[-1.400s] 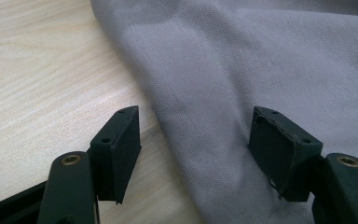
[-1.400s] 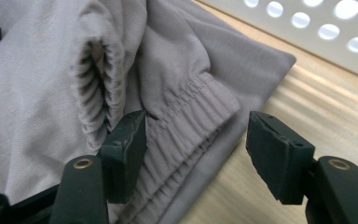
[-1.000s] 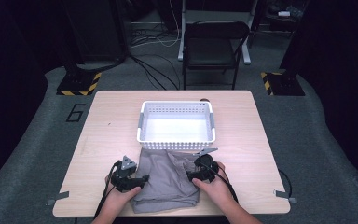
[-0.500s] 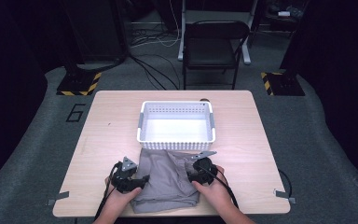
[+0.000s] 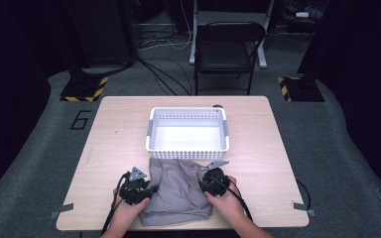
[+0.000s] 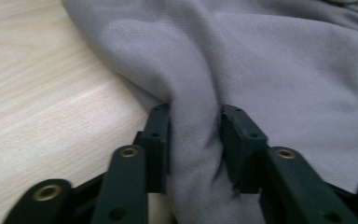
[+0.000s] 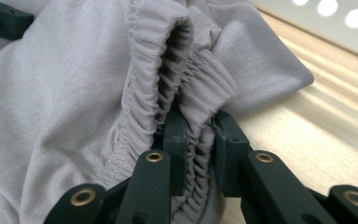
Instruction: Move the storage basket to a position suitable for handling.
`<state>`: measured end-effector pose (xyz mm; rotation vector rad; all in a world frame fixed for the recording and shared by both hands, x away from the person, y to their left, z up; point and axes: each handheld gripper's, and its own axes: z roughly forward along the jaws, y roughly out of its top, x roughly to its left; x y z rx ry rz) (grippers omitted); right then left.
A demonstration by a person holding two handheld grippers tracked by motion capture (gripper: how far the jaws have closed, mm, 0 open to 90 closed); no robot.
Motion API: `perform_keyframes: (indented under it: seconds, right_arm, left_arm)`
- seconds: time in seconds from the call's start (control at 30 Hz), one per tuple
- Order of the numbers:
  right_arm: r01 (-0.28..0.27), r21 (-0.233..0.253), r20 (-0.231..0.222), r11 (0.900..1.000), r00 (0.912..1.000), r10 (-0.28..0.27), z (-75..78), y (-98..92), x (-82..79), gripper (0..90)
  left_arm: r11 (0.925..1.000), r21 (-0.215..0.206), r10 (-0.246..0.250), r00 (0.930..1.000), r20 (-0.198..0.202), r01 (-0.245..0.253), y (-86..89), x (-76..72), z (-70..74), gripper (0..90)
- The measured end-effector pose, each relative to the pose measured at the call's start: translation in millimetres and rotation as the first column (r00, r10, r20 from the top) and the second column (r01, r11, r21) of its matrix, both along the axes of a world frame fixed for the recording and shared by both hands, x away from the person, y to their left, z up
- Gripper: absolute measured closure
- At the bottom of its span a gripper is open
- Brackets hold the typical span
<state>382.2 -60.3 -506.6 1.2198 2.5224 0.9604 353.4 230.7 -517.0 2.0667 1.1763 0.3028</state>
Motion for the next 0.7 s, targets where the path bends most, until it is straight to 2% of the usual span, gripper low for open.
perform_keyframes:
  seconds: [0.07,0.13,0.2,0.27,0.3,0.37,0.5,0.7]
  right_arm:
    - [-0.015,-0.021,0.014,1.000,0.9998,0.015,0.7,1.4,-0.3,77.8]
    - [0.002,-0.018,0.021,1.000,0.9998,-0.002,1.1,3.1,-0.3,78.0]
    - [0.000,-0.008,0.010,1.000,1.0000,0.000,1.9,2.2,0.5,78.1]
    - [-0.003,0.003,-0.005,1.000,1.0000,0.003,2.8,0.6,1.7,78.2]
    - [-0.002,0.008,-0.005,1.000,1.0000,0.002,2.9,0.0,2.1,78.2]
    - [0.009,0.022,-0.020,1.000,0.9998,-0.009,4.2,0.1,1.1,78.2]
    - [-0.012,0.028,0.000,1.000,0.9999,0.012,9.5,-3.4,1.0,78.2]
    - [-0.008,0.066,-0.001,0.998,1.0000,0.008,20.7,-10.1,-2.8,78.2]
  left_arm:
    - [1.0000,-0.008,0.003,1.0000,-0.009,-0.003,0.1,-0.1,0.3,70.4]
    - [0.9999,-0.007,0.008,0.9999,-0.006,-0.008,-0.7,-0.6,0.6,72.2]
    - [0.9999,0.010,0.007,1.0000,-0.001,-0.007,-1.6,-1.3,2.0,73.7]
    - [0.9997,0.001,0.023,0.9997,0.003,-0.023,-3.3,-2.4,2.7,74.9]
    - [0.9998,0.016,0.007,1.0000,0.001,-0.007,-2.0,-2.2,3.9,75.4]
    - [0.9997,-0.006,0.024,0.9997,-0.003,-0.024,-3.0,-2.7,4.8,76.1]
    - [0.9991,-0.034,0.024,0.9997,-0.002,-0.024,-1.7,-4.1,10.2,77.3]
    - [0.9988,-0.048,0.009,0.9997,0.024,-0.007,-4.2,-11.0,23.7,77.8]
